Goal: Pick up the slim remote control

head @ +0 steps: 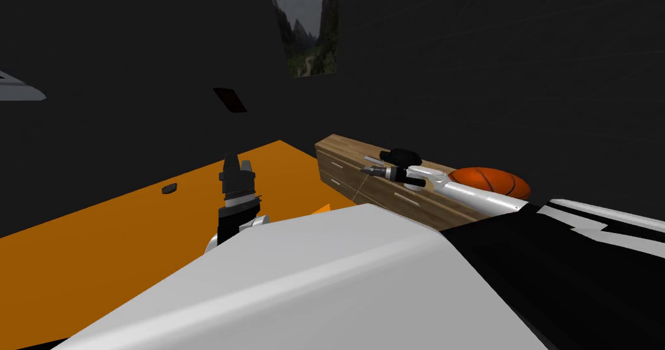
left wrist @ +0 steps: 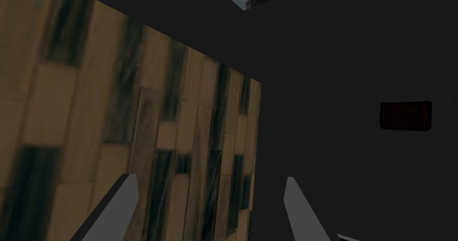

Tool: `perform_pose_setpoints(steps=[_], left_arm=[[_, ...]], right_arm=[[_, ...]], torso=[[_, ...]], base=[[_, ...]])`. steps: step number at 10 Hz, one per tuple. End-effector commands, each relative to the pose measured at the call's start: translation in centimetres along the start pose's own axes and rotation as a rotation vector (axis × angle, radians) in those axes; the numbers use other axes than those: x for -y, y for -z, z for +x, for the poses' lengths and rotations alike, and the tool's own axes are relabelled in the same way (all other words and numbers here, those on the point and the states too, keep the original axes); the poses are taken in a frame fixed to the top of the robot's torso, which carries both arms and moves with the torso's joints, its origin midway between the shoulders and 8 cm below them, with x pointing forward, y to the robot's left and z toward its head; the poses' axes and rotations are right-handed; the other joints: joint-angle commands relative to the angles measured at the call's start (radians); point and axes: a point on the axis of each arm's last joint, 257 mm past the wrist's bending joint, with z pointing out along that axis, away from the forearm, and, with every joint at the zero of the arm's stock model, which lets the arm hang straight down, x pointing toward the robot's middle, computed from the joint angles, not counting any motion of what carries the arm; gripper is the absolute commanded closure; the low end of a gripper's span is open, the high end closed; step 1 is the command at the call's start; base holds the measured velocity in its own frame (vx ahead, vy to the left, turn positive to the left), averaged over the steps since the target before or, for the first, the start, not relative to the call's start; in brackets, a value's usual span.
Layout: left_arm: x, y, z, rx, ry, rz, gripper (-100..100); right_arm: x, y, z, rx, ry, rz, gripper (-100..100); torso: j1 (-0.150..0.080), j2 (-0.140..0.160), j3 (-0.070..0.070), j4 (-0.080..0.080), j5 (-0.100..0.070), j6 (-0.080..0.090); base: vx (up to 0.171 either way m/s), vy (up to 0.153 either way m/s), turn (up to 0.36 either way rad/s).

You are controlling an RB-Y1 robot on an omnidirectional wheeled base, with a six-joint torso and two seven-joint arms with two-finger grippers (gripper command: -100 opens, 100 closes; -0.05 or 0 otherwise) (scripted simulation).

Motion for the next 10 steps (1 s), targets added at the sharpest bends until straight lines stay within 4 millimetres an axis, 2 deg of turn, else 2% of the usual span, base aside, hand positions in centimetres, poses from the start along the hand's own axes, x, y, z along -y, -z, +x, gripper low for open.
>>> perform_pose_setpoints(steps=[1, 2, 3, 4, 5, 6, 7, 8, 9, 10], left_arm=[[0.0, 0.0, 0.0, 0.0, 0.0, 0.0, 0], [0.0, 0.0, 0.0, 0.0, 0.0, 0.0, 0], [0.0, 0.0, 0.0, 0.0, 0.0, 0.0, 0], [0.0, 0.0, 0.0, 0.0, 0.0, 0.0, 0], [0.0, 0.0, 0.0, 0.0, 0.0, 0.0, 0], [0.0, 0.0, 0.0, 0.0, 0.0, 0.0, 0], [0.0, 0.0, 0.0, 0.0, 0.0, 0.0, 0], [0.0, 0.0, 0.0, 0.0, 0.0, 0.0, 0], [0.0, 0.0, 0.0, 0.0, 0.0, 0.0, 0], [0.0, 0.0, 0.0, 0.0, 0.0, 0.0, 0]], right_arm=[[2.2, 1.5, 2.3, -0.085, 0.028, 0.055, -100], [2.4, 1.8, 2.1, -0.096, 0.039, 0.062, -100], [4.2, 3.4, 4.2, -0.163, 0.054, 0.103, -100], [4.5, 3.8, 3.9, -0.176, 0.068, 0.111, -100], [6.1, 5.7, 5.7, -0.245, 0.087, 0.15, -100], [6.4, 6.1, 5.5, -0.255, 0.096, 0.16, -100], [8.0, 8.2, 7.3, -0.321, 0.111, 0.198, -100], [8.3, 8.7, 6.9, -0.334, 0.125, 0.207, -100], [9.8, 11.0, 8.5, -0.402, 0.143, 0.245, -100], [10.0, 11.4, 8.2, -0.412, 0.153, 0.252, -100]], torso=[[0.0, 0.0, 0.0, 0.0, 0.0, 0.0], [0.0, -0.002, -0.001, 0.0, 0.0, 0.0], [0.0, -0.001, -0.001, 0.0, 0.0, 0.0], [0.0, -0.002, -0.001, 0.0, 0.0, 0.0], [0.0, -0.001, -0.001, 0.0, 0.0, 0.0], [0.0, -0.002, -0.001, -0.001, 0.0, 0.0], [0.0, -0.001, -0.001, 0.0, 0.0, 0.0], [0.0, -0.003, -0.002, -0.001, 0.0, 0.0], [0.0, -0.002, -0.001, -0.001, 0.0, 0.0], [0.0, -0.003, -0.002, -0.001, 0.0, 0.0]], base=[[0.117, 0.005, 0.16], [0.095, 0.009, 0.082], [0.109, 0.012, 0.15], [0.095, 0.009, 0.072], [0.116, 0.009, 0.122], [0.103, 0.009, 0.073], [0.132, 0.012, 0.13], [0.118, -0.001, 0.064], [0.127, 0.003, 0.103], [0.112, -0.002, 0.058]])
